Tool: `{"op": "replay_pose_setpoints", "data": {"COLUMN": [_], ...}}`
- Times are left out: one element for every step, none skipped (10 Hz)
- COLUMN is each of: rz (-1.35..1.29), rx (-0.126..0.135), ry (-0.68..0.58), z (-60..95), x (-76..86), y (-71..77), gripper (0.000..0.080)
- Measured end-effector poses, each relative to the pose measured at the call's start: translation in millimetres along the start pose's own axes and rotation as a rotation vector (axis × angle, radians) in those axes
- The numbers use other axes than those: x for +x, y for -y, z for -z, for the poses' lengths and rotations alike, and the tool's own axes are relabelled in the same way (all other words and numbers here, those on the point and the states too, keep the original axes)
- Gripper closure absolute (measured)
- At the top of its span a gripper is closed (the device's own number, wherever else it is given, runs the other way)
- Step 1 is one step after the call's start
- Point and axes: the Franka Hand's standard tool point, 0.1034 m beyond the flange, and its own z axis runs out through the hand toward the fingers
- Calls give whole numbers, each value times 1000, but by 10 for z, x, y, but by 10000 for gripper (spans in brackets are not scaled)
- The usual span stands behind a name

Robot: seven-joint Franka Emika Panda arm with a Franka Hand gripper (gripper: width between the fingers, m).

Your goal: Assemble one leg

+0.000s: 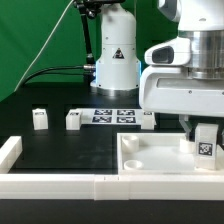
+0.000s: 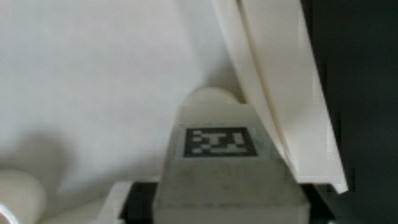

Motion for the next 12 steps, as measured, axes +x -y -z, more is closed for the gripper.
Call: {"op": "replay_pose_setpoints", "data": {"rz": [-124, -265, -399, -507, -583, -631, -667, -646, -579, -565, -413, -214], "rx": [1, 0, -1, -1, 0, 2, 4, 4, 4, 5, 4, 8], "ry": [2, 4, 8, 7, 7, 11, 12, 13, 12, 13, 11, 9], "z": [-3, -7, -7, -9, -8, -8, -8, -9, -8, -9, -8, -5], "x": [-4, -16, -21, -24, -23, -23, -22, -25, -25, -34, -26, -8], "y": [1, 8, 13, 17, 17, 18, 18, 20, 21, 30, 21, 9], "gripper": [508, 508, 508, 508, 508, 508, 508, 401, 263, 185, 185, 156]}}
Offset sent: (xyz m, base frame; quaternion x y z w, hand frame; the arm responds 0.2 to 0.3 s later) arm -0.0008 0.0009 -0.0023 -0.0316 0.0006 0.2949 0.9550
